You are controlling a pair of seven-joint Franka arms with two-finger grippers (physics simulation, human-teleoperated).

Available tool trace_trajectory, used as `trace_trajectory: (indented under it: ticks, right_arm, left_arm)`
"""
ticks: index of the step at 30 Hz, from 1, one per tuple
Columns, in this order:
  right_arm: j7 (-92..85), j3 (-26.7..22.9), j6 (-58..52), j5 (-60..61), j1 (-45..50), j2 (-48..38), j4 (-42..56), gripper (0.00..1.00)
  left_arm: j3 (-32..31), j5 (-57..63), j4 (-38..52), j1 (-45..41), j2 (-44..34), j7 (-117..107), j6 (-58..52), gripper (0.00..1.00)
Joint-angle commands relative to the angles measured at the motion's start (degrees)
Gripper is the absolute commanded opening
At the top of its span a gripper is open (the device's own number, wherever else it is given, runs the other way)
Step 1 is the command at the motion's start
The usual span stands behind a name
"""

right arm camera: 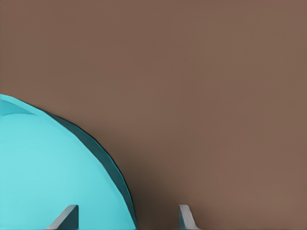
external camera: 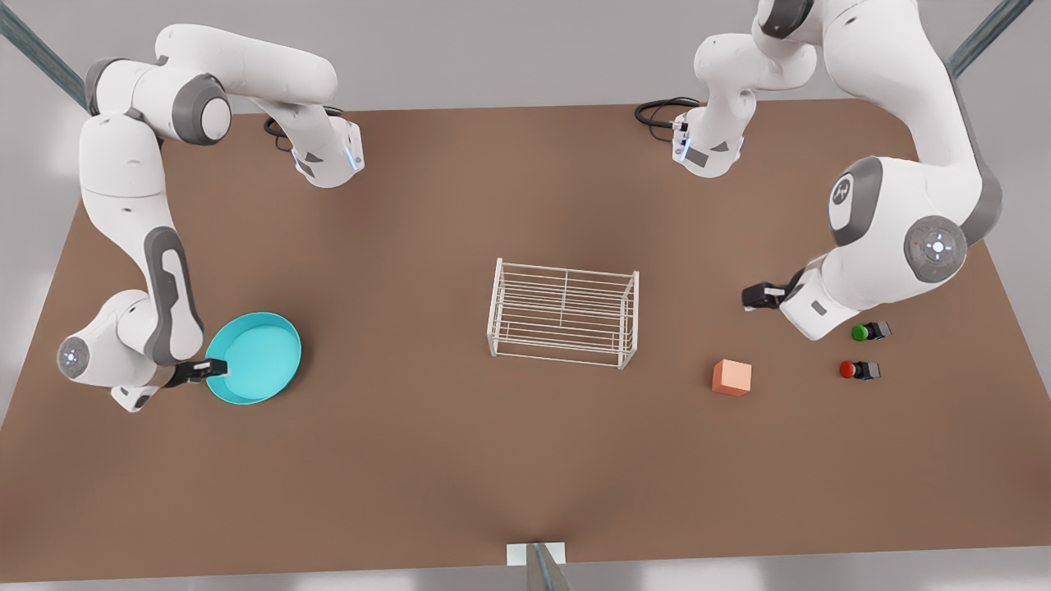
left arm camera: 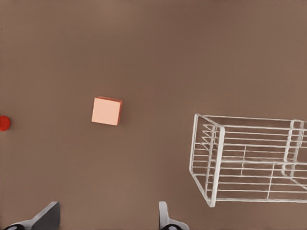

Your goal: Place the plate on the shelf with right arm and place the red button switch in the plate with left arm

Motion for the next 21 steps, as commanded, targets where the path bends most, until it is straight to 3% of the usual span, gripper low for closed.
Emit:
trace_trajectory:
  ticks: [1, 3, 8, 11, 18, 21]
  right_arm:
    - [-10.9, 0.1, 0.5, 0.4, 0.0, 0.1, -0.1, 0.80]
    - [-10.8, 0.1, -0.1, 0.4, 0.0, 0.1, -0.1, 0.71]
    - [-10.9, 0.1, -1.3, 0.4, -0.1, -0.2, -0.1, 0.69]
    - [-11.1, 0.1, -2.0, 0.4, -0.1, -0.2, 0.0, 0.63]
    - [-12.6, 0.1, -2.6, 0.4, -1.3, -0.4, 0.3, 0.32]
    - [-12.7, 0.1, -3.1, 0.4, -1.3, -0.4, 0.3, 0.25]
  left_arm:
    - [-0.1, 3.0, 0.7, -0.5, 0.9, -1.1, 4.4, 1.00]
    - [0.1, 2.9, 0.7, -0.2, 0.7, -1.0, 3.6, 1.00]
    - [0.7, 2.9, 0.9, -0.1, -0.6, -1.4, -0.4, 1.00]
    - [0.6, 2.9, 0.9, -0.1, -0.6, -1.5, -0.4, 1.00]
    - [0.9, 2.9, 0.9, -0.1, -0.6, -1.5, -0.4, 1.00]
    - [1.0, 2.9, 0.9, -0.1, -0.6, -1.5, -0.4, 1.00]
